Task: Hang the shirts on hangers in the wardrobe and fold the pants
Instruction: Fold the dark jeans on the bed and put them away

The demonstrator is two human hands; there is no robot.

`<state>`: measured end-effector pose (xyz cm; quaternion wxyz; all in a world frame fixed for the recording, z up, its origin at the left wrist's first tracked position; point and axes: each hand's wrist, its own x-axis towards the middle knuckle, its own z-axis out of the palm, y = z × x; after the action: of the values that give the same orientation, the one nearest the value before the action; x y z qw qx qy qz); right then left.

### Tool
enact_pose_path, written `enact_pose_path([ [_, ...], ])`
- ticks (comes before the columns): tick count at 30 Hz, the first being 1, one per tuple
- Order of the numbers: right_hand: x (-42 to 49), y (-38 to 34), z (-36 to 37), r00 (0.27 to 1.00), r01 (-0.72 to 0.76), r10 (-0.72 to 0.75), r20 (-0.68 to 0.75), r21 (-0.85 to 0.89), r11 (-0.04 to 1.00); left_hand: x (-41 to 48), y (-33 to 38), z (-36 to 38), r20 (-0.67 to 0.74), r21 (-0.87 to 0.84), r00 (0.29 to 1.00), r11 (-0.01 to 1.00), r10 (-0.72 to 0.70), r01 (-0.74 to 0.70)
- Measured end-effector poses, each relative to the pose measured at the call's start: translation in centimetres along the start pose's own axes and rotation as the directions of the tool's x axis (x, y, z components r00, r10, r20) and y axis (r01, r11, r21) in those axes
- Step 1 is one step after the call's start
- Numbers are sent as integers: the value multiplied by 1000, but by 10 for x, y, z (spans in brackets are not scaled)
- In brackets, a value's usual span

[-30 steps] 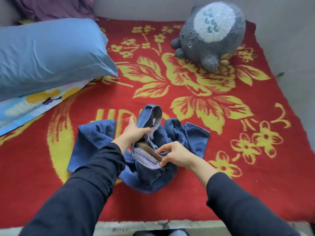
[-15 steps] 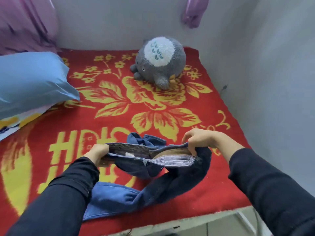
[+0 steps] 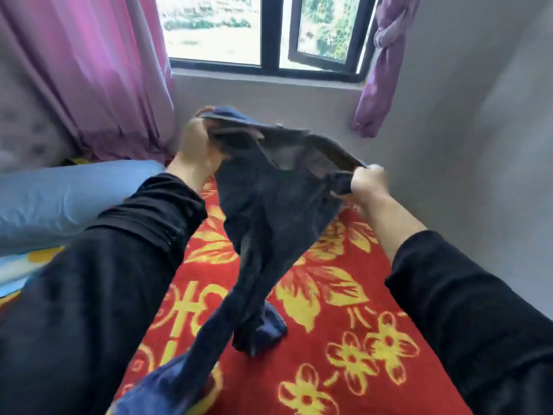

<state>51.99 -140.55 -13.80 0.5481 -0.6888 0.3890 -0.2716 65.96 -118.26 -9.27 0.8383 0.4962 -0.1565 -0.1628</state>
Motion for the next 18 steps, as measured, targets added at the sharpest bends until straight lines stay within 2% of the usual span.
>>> enact_pose_path([
  [1,6,-18,2,981,159,-149,-128,73,985,7,20,8,25,-120,997,991,67,-64],
  [2,7,-32,2,927,324,-293,-233,109,940,12,38,14,54,-209,991,971,126,-112],
  [4,4,-44,-3,781,578,-531,-329,55,814,19,59,13,22,-236,977,950,213,-202],
  [6,0,-34,-11,707,663,-638,-306,-30,748,16,57,-2,-64,-147,974,964,216,-223],
  [8,-2,-6,-15,708,659,-667,-233,-124,742,3,35,-26,-112,-60,980,984,162,-169],
  [11,-7,62,-17,820,521,-565,-92,-291,803,-34,-35,-73,-172,270,984,963,41,7],
  [13,-16,117,-18,919,366,-394,29,-436,822,-67,-96,-109,-332,320,932,911,-148,259],
  [15,-33,176,-20,978,207,-154,140,-583,786,-108,-156,-137,-454,382,837,782,-304,491],
  [18,-66,246,-27,974,94,83,210,-712,695,-170,-224,-167,-513,473,717,541,-473,695],
])
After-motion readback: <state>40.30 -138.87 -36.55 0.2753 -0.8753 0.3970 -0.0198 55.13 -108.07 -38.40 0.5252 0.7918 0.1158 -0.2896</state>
